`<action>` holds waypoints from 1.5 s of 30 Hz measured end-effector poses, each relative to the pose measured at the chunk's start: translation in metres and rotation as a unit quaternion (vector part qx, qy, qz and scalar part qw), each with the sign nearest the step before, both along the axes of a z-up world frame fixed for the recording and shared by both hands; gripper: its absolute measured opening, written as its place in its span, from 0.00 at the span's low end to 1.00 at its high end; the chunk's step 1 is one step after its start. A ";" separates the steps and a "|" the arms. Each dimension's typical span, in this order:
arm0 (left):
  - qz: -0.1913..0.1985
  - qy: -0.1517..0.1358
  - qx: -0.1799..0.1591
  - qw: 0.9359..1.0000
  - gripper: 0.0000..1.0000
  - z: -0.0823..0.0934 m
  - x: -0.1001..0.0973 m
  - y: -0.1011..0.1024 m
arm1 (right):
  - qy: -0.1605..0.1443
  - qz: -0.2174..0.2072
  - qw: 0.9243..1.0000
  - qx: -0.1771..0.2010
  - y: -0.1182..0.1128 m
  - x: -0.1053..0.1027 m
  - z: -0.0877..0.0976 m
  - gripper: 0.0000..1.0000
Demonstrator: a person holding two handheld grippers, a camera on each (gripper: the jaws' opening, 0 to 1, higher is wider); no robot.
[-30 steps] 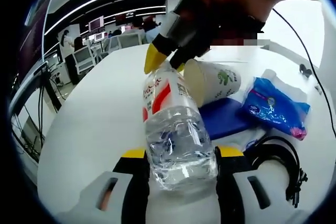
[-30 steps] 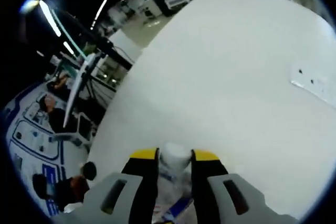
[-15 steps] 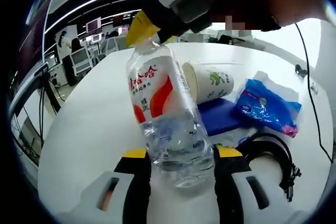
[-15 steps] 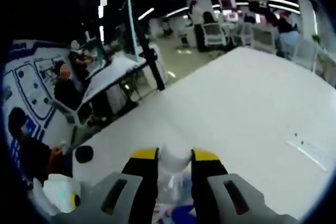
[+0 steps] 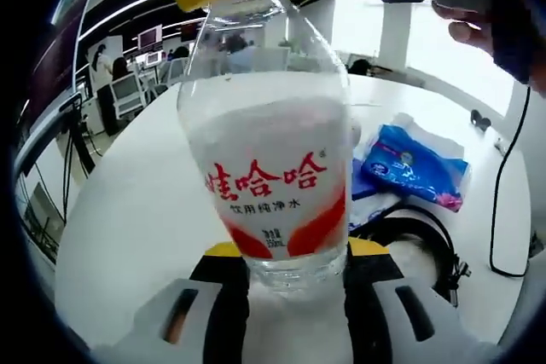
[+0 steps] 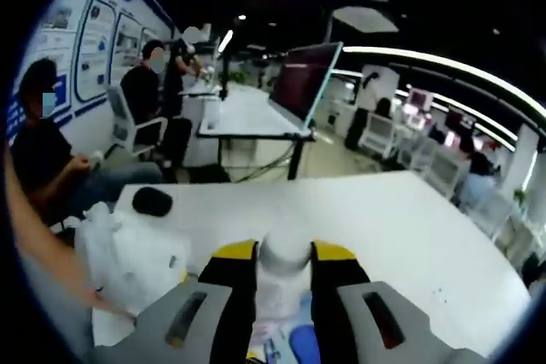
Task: Arrange the tabletop items into an orderly group along one side of the table until the central work area is clear of visible clutter.
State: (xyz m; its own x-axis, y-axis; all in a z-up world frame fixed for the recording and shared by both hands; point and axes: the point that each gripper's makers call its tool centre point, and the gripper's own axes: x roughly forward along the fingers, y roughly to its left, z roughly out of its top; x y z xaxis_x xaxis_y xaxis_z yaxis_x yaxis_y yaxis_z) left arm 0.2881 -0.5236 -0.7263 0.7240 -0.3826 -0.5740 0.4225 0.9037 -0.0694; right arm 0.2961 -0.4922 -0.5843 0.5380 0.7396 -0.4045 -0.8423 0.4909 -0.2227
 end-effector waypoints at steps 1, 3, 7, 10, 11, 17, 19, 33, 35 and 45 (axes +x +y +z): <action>-0.002 0.001 0.003 1.000 0.41 -0.001 -0.001 -0.001 | -0.011 0.005 1.000 -0.004 -0.001 -0.004 0.001 0.19; -0.004 0.002 0.005 1.000 0.41 -0.002 -0.003 -0.002 | -0.031 0.015 0.999 -0.022 -0.003 -0.015 0.000 0.19; -0.007 0.000 0.009 1.000 0.41 -0.003 -0.006 -0.003 | -0.039 0.012 0.999 -0.029 -0.011 -0.024 -0.001 0.20; -0.015 -0.005 0.013 1.000 0.41 -0.002 -0.007 -0.006 | -0.017 -0.016 1.000 -0.008 -0.022 -0.022 0.000 0.20; -0.016 -0.007 0.014 1.000 0.41 -0.002 -0.007 -0.006 | -0.024 -0.017 0.999 -0.014 -0.024 -0.022 0.000 0.20; -0.009 -0.008 0.002 1.000 0.41 -0.002 -0.008 -0.008 | -0.033 -0.001 0.999 -0.027 -0.018 -0.022 -0.002 0.23; -0.008 -0.009 0.002 1.000 0.41 -0.002 -0.009 -0.008 | -0.006 0.003 0.999 -0.041 -0.019 -0.025 -0.012 0.25; -0.010 -0.029 -0.012 0.999 0.57 0.015 -0.016 0.002 | 0.072 -0.046 0.996 -0.006 -0.038 -0.030 -0.027 0.42; -0.011 -0.031 -0.013 0.999 0.60 0.019 -0.019 0.004 | 0.085 -0.059 0.995 0.002 -0.043 -0.027 -0.030 0.43; -0.013 -0.040 -0.018 0.999 0.77 0.033 -0.037 0.010 | 0.158 -0.094 0.982 0.038 -0.053 -0.028 -0.047 0.48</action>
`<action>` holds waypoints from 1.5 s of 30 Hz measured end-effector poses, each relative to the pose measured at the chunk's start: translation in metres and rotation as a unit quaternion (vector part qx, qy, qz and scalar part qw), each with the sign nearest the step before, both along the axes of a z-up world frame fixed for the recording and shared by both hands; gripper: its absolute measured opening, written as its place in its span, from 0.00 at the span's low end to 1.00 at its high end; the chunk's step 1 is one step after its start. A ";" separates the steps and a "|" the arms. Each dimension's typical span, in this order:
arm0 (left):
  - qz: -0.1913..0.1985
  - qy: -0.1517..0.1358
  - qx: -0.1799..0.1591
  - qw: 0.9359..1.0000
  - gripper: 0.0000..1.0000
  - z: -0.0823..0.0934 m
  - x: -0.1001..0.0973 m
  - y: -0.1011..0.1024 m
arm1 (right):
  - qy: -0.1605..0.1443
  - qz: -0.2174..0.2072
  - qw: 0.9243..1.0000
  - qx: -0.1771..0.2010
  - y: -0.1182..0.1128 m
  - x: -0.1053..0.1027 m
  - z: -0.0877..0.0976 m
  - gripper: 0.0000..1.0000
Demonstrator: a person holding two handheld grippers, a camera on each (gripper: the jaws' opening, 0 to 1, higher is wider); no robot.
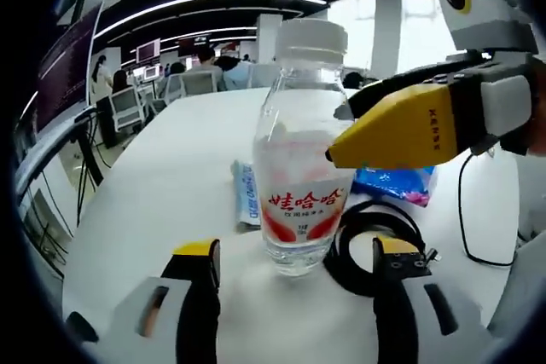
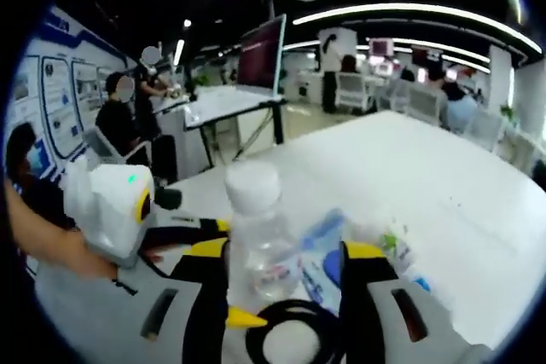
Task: Arrange the tabletop items into an orderly group along one side of the table until the central work area is clear of visible clutter.
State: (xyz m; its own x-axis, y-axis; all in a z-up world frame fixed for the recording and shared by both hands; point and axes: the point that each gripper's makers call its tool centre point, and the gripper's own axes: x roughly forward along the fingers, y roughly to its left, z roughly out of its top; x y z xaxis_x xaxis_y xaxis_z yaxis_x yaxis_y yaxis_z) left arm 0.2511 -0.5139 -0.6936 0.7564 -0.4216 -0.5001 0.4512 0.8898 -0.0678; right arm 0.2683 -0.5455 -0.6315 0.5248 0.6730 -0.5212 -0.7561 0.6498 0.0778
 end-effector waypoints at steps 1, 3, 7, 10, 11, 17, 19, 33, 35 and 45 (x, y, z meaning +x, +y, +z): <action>0.000 -0.006 -0.009 1.000 0.79 0.004 -0.003 0.000 | 0.002 0.008 1.000 -0.003 0.001 -0.002 -0.002 0.49; 0.002 -0.008 -0.006 1.000 0.81 0.007 -0.010 0.004 | 0.007 0.015 1.000 -0.003 0.003 -0.005 -0.004 0.50; 0.008 -0.017 -0.013 1.000 0.84 0.014 -0.021 0.010 | 0.012 0.024 1.000 -0.008 0.009 -0.009 -0.008 0.51; 0.011 -0.022 -0.012 1.000 0.86 0.021 -0.029 0.014 | 0.010 0.036 0.999 -0.015 0.013 -0.013 -0.011 0.51; 0.012 -0.027 -0.013 0.999 0.87 0.024 -0.030 0.014 | 0.009 0.038 0.999 -0.017 0.014 -0.014 -0.011 0.51; 0.012 -0.048 -0.006 0.999 0.91 0.042 -0.043 0.021 | 0.012 0.045 0.999 -0.026 0.017 -0.018 -0.014 0.51; 0.012 -0.056 -0.005 0.998 0.93 0.048 -0.049 0.023 | 0.015 0.047 0.998 -0.031 0.016 -0.018 -0.015 0.52; 0.019 -0.096 -0.001 0.995 0.97 0.089 -0.084 0.023 | 0.007 0.054 0.998 -0.038 0.019 -0.024 -0.013 0.52; 0.020 -0.098 -0.001 0.995 0.97 0.092 -0.087 0.023 | 0.007 0.054 0.998 -0.042 0.019 -0.023 -0.014 0.52; 0.016 -0.102 -0.001 0.995 1.00 0.106 -0.113 0.017 | 0.010 0.051 0.997 -0.049 0.020 -0.017 -0.021 0.52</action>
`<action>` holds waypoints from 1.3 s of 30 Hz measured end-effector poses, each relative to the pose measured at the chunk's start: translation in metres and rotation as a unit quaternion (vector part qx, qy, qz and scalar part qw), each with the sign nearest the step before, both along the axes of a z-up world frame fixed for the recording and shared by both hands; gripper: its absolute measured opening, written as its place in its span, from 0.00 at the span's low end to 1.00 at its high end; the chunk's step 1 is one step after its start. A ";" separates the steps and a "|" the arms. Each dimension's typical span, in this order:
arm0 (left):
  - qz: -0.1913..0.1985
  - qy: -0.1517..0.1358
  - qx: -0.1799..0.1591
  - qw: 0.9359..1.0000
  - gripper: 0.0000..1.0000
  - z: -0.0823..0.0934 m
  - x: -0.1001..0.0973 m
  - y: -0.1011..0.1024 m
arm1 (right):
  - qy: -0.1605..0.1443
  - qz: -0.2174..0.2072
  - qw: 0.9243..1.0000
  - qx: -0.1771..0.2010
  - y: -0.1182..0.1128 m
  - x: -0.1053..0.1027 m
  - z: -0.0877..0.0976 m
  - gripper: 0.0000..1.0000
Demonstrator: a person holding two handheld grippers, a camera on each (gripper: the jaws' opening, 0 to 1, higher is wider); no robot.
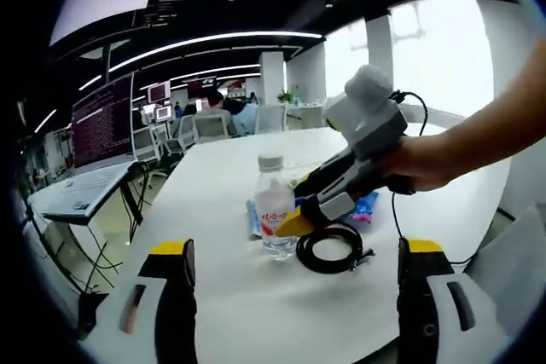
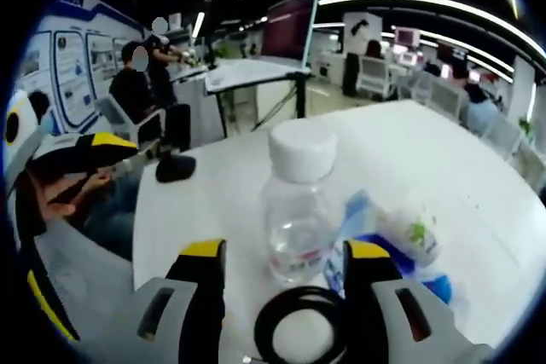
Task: Arrange the tabletop items into an orderly group along one side of the table until the central work area is clear of visible clutter.
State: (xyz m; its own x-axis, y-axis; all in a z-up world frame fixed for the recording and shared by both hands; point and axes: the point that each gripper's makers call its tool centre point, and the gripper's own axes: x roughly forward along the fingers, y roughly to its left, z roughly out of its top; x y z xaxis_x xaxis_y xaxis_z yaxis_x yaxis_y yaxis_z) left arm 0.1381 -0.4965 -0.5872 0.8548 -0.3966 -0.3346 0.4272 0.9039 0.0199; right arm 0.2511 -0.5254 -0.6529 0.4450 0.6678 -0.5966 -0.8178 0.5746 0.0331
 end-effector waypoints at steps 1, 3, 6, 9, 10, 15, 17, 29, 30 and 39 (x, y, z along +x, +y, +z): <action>0.000 0.000 0.001 1.000 1.00 0.000 -0.001 0.000 | 0.002 0.001 1.000 -0.002 0.000 0.000 -0.001 0.52; -0.006 -0.003 0.018 1.000 1.00 0.001 -0.006 -0.001 | 0.004 0.000 1.000 0.002 0.001 0.002 -0.002 0.52; -0.011 -0.003 0.019 1.000 1.00 0.003 -0.012 -0.001 | 0.007 -0.002 1.000 0.004 0.002 0.005 -0.005 0.52; -0.009 -0.002 0.017 1.000 1.00 0.006 -0.018 0.001 | 0.008 0.002 1.000 -0.001 0.003 0.008 -0.009 0.52; -0.010 -0.004 0.017 1.000 1.00 0.007 -0.019 0.001 | 0.009 0.002 1.000 0.000 0.003 0.009 -0.009 0.52; -0.014 -0.005 0.022 1.000 1.00 0.007 -0.028 0.000 | 0.015 -0.007 1.000 0.007 0.001 0.015 -0.014 0.52; -0.016 0.000 0.025 1.000 1.00 0.005 -0.033 -0.001 | 0.016 -0.009 1.000 0.006 0.001 0.016 -0.015 0.52; -0.016 0.002 0.000 1.000 1.00 0.005 -0.047 -0.002 | 0.012 0.001 1.000 0.000 0.006 0.021 -0.025 0.49; -0.018 0.002 0.001 1.000 1.00 0.004 -0.048 -0.003 | 0.013 0.002 1.000 0.000 0.006 0.020 -0.026 0.49; -0.030 0.018 0.002 0.999 1.00 -0.008 -0.062 -0.006 | 0.015 0.005 1.000 0.006 0.005 0.024 -0.025 0.38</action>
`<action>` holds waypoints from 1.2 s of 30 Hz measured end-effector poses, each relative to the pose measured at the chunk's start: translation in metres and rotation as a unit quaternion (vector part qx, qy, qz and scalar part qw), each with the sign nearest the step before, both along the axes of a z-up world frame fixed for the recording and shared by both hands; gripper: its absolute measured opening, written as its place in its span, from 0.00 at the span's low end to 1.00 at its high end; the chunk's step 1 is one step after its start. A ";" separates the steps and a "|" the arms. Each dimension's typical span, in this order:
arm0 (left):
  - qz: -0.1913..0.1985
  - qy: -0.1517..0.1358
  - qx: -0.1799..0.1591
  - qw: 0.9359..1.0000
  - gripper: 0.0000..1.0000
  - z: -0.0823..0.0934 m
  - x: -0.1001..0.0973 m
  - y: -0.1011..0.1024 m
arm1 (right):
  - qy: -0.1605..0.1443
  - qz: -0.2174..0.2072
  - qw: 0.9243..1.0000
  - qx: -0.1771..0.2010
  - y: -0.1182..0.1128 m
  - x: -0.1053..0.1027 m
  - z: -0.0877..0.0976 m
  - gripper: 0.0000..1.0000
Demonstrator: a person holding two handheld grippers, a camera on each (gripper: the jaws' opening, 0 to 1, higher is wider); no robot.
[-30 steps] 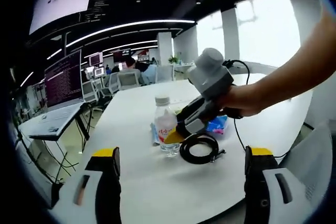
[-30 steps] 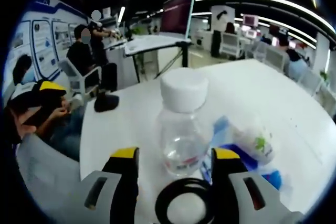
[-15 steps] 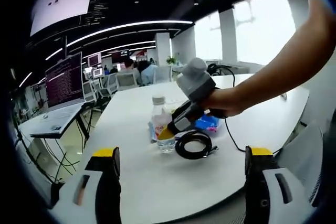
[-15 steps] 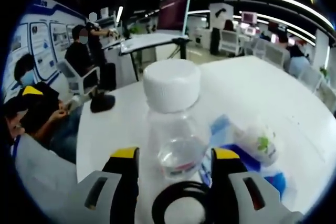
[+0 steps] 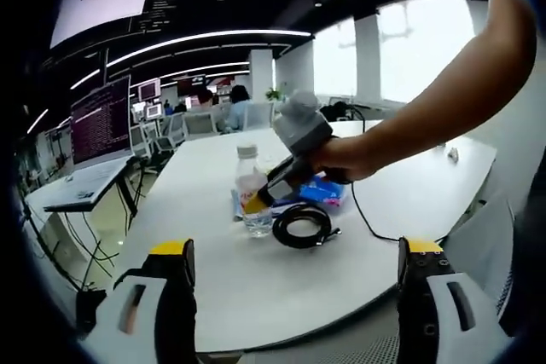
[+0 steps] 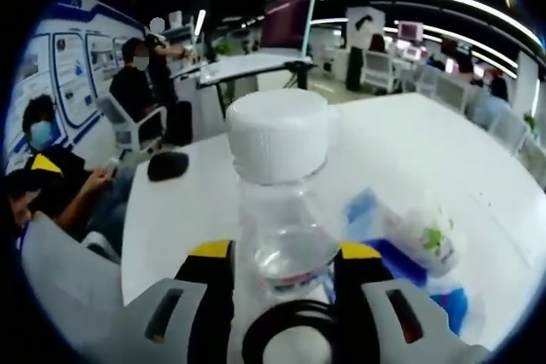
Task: Arrange the tabletop items into an orderly group along one side of the table until the central work area is clear of visible clutter.
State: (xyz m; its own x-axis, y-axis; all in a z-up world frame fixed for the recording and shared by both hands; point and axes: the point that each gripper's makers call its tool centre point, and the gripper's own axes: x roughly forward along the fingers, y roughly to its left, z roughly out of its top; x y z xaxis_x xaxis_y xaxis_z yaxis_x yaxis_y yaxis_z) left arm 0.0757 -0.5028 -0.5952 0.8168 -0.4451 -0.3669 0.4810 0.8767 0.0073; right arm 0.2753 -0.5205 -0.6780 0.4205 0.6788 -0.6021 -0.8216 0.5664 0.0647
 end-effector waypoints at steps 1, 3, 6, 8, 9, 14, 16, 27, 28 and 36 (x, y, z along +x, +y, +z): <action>-0.001 0.005 0.006 1.000 1.00 -0.002 -0.001 0.001 | 0.003 0.000 1.000 0.005 0.001 0.000 0.001 0.38; 0.000 0.007 0.001 1.000 1.00 -0.003 -0.001 0.002 | 0.000 0.008 1.000 0.001 0.002 -0.002 0.001 0.38; 0.003 0.011 -0.014 1.000 1.00 0.000 0.001 0.005 | -0.001 0.010 1.000 0.002 0.003 -0.002 0.001 0.38; 0.004 0.013 -0.016 1.000 1.00 0.000 0.001 0.006 | -0.005 0.013 1.000 0.001 0.003 -0.001 0.001 0.37; 0.005 0.014 -0.017 1.000 1.00 -0.001 0.000 0.006 | -0.007 0.013 1.000 0.000 0.003 -0.001 0.001 0.37; 0.002 0.019 -0.012 1.000 1.00 -0.004 -0.002 0.007 | -0.008 0.004 1.000 -0.001 0.004 -0.002 0.002 0.36; 0.002 0.019 -0.012 1.000 1.00 -0.004 -0.001 0.008 | -0.008 0.004 1.000 -0.002 0.004 -0.001 0.002 0.36; 0.007 0.025 -0.027 0.999 1.00 -0.004 0.000 0.011 | -0.002 -0.010 1.000 -0.002 0.005 0.000 0.003 0.35; 0.010 0.024 -0.031 0.999 1.00 -0.003 0.001 0.012 | -0.002 -0.009 1.000 -0.004 0.004 0.001 0.002 0.35; 0.006 0.025 -0.032 0.999 1.00 -0.002 -0.001 0.010 | -0.008 -0.001 1.000 -0.014 0.004 0.003 0.005 0.35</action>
State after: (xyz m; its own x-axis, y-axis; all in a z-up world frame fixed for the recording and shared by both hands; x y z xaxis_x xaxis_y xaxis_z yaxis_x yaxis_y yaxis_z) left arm 0.0749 -0.4926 -0.5977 0.8032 -0.4599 -0.3787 0.4694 0.8800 -0.0731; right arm 0.2780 -0.5162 -0.6731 0.4309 0.6614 -0.6139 -0.8215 0.5691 0.0365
